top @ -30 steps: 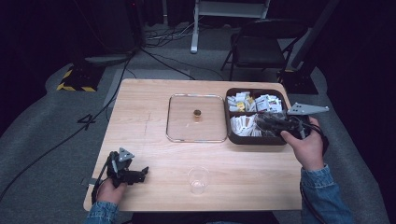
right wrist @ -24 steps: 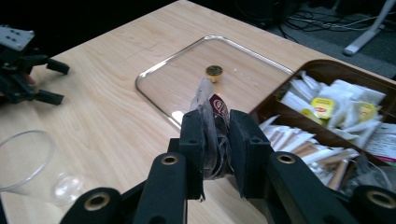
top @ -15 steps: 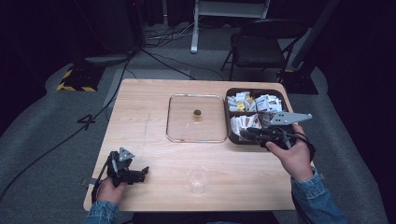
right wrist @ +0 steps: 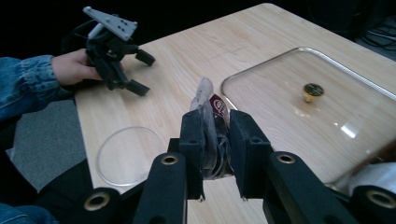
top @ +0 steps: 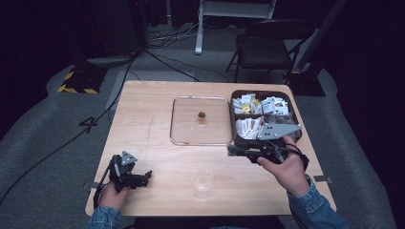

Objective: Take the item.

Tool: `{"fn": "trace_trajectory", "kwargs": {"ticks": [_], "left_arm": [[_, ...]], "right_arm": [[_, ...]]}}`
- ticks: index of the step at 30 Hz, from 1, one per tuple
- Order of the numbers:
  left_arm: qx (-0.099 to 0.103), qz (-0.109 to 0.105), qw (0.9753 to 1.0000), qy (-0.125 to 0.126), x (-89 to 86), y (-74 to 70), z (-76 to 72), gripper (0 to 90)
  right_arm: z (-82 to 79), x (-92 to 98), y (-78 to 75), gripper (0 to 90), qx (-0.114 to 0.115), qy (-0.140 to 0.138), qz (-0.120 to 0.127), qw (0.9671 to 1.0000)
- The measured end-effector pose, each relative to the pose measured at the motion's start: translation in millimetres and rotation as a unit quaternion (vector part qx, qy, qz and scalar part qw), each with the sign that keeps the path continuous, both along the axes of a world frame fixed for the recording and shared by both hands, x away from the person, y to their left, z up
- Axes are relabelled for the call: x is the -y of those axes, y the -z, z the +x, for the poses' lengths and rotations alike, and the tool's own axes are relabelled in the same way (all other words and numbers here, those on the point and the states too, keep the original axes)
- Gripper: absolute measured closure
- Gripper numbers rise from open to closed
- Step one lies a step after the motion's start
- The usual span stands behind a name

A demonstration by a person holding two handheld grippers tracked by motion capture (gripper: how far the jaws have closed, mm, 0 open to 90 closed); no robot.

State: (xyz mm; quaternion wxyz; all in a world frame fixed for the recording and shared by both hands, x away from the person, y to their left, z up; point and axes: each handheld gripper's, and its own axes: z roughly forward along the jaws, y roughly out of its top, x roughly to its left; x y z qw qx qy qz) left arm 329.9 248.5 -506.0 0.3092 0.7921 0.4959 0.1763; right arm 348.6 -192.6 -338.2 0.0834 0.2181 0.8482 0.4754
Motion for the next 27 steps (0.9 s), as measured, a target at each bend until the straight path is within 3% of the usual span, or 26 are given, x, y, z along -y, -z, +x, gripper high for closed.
{"fn": "trace_trajectory", "kwargs": {"ticks": [10,27], "left_arm": [[0.0,0.0,1.0,-0.001,-0.1,0.1,-0.4,0.0],[0.0,0.001,1.0,0.001,0.0,-0.1,0.4,0.0]], "right_arm": [[-10.5,-24.9,12.0,76.1,-0.018,-0.022,0.009,0.9996],[-25.7,-53.3,31.7,76.1,-0.026,-0.067,0.013,0.9973]]}}
